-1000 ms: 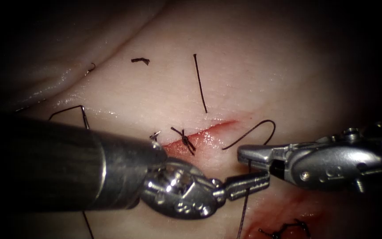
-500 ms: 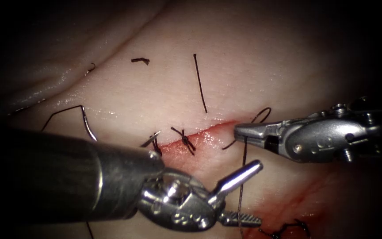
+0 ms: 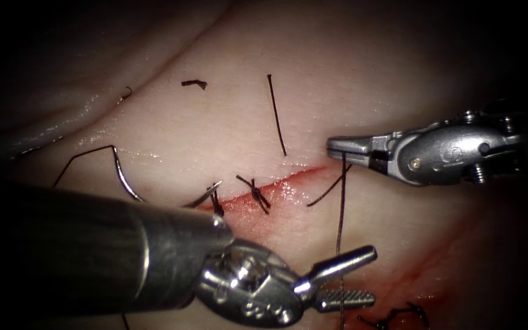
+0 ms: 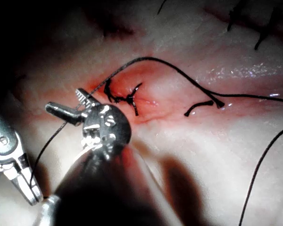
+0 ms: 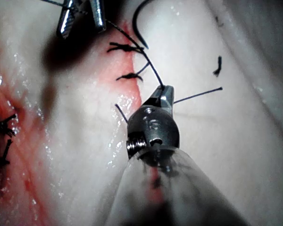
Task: Wound Closure
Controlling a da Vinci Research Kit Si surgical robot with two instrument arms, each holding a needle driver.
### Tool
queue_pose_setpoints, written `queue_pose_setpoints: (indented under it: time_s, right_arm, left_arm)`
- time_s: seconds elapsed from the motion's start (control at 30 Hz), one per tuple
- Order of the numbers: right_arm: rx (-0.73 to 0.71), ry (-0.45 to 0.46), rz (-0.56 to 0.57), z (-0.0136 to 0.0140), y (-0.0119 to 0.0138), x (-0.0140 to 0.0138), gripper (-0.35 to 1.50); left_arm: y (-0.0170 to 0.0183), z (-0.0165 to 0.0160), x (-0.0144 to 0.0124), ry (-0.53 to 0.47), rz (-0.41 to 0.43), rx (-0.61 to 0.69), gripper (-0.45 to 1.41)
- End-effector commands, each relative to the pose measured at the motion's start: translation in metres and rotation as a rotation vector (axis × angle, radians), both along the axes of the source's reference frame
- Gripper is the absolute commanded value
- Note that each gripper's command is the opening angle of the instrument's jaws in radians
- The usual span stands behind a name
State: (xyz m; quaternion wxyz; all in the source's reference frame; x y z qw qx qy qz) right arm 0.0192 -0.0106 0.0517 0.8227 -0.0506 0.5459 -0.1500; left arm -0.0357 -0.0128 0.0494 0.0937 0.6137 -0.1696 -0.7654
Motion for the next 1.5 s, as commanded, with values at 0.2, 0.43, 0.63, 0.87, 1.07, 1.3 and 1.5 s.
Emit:
queue_pose_setpoints:
  time_s: [0.2, 0.43, 0.63, 0.87, 1.07, 1.3, 1.5]
  right_arm:
    - [0.011, -0.001, 0.007, 0.0012, 0.0004, 0.0007, -0.35]
    - [0.022, -0.003, 0.015, 0.0018, 0.0007, 0.0006, -0.35]
    - [0.04, -0.002, 0.027, 0.0023, 0.0004, 0.0005, -0.35]
    - [0.075, 0.004, 0.032, 0.0018, -0.0007, 0.0, -0.35]
    - [0.187, 0.016, 0.055, -0.0007, -0.0042, -0.0001, -0.05]
    - [0.363, 0.011, 0.112, -0.0031, -0.0065, -0.0001, 1.38]
    - [0.452, 0.011, 0.111, -0.0059, -0.0066, -0.0019, 1.47]
  left_arm:
    - [-0.0004, 0.0005, -0.0005, -0.004, 0.004, 0.001, 0.41]
    - [-0.0007, 0.0003, -0.0005, -0.005, 0.005, 0.0, 0.29]
    - [-0.0014, 0.0003, -0.0001, 0.033, 0.043, -0.04, -0.45]
    - [-0.0013, 0.0005, 0.003, 0.046, 0.071, -0.049, -0.45]
    - [-0.0006, 0.0002, 0.0085, 0.08, -0.028, -0.054, -0.45]
    - [-0.0001, -0.0005, 0.01, 0.085, -0.064, -0.05, -0.45]
    - [-0.0011, -0.0017, 0.0108, 0.091, -0.073, -0.049, -0.45]
